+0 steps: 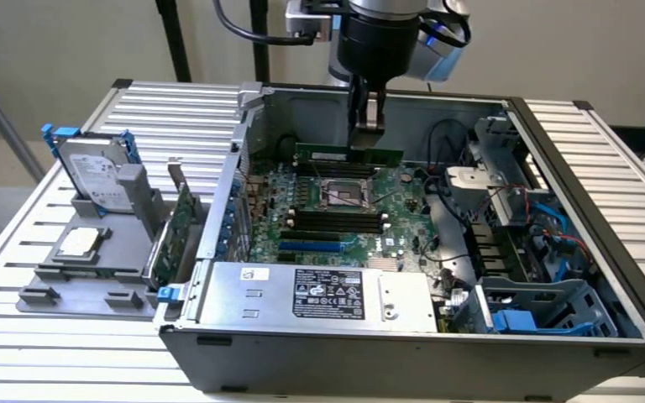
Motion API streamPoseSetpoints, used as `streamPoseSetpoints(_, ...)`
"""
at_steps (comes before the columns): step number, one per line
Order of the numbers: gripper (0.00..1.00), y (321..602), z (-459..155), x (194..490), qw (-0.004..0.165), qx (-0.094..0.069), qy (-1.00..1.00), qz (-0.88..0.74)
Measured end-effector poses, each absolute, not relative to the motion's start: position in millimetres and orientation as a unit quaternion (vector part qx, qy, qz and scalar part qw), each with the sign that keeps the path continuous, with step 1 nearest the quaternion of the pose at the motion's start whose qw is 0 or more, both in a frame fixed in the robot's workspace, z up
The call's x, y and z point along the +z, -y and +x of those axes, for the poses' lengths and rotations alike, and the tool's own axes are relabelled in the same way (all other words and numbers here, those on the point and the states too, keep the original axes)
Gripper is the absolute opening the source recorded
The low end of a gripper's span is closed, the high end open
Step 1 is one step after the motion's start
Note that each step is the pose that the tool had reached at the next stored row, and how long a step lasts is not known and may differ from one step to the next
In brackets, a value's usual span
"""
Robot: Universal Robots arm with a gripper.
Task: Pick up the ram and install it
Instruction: 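Insert the ram into the slot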
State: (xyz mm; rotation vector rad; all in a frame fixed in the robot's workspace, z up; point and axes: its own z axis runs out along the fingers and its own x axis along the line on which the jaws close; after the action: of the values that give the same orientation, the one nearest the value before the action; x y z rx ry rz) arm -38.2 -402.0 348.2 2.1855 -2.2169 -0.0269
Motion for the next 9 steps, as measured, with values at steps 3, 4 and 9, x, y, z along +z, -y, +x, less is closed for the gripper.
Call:
streamPoseSetpoints(3,0.14,401.9,-38.2,342.8,0.014,-0.009,0.712,0.702)
streamPoseSetpoints(4,0.14,401.9,-38.2,341.0,0.014,-0.009,0.712,0.702)
streamPoseSetpoints(9,0.14,401.6,-38.2,331.9,0.014,-0.009,0.712,0.702)
